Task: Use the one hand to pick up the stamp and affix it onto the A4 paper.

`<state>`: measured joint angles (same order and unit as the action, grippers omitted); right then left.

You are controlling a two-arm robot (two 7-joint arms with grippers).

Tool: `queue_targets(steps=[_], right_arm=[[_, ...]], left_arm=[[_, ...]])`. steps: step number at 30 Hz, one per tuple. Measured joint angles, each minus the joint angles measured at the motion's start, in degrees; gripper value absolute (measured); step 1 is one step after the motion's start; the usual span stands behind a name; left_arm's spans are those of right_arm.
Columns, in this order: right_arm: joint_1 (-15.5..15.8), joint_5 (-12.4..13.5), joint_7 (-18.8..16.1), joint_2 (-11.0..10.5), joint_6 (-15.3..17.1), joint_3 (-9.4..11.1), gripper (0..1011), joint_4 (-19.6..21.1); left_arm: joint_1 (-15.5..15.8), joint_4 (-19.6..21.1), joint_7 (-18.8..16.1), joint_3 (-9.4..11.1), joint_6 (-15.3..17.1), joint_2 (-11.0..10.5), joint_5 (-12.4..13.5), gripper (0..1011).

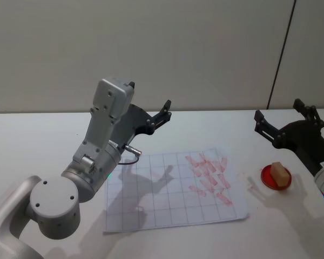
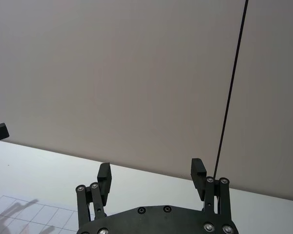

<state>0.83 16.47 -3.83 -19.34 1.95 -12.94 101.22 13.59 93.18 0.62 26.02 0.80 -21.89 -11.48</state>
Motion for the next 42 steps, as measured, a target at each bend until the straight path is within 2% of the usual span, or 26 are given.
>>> queue_targets(steps=[33,37,42], right_arm=[[-0.03,-0.15,0.04,0.16,0.18,-0.06,1001,0.01],[-0.16,-0.67,0.50,0.60,1.12,-0.32,1001,0.01],[-0.39,-1.58,2.04,1.51,3.81,-0.84,1001,0.01]], left_arm=[[0.00,0.00,0.00,0.00,0.00,0.00,0.00,1001],[0.00,0.00,0.00,0.00,0.00,0.00,0.00,1001],[0.00,0.00,0.00,0.00,0.00,0.00,0.00,1001]])
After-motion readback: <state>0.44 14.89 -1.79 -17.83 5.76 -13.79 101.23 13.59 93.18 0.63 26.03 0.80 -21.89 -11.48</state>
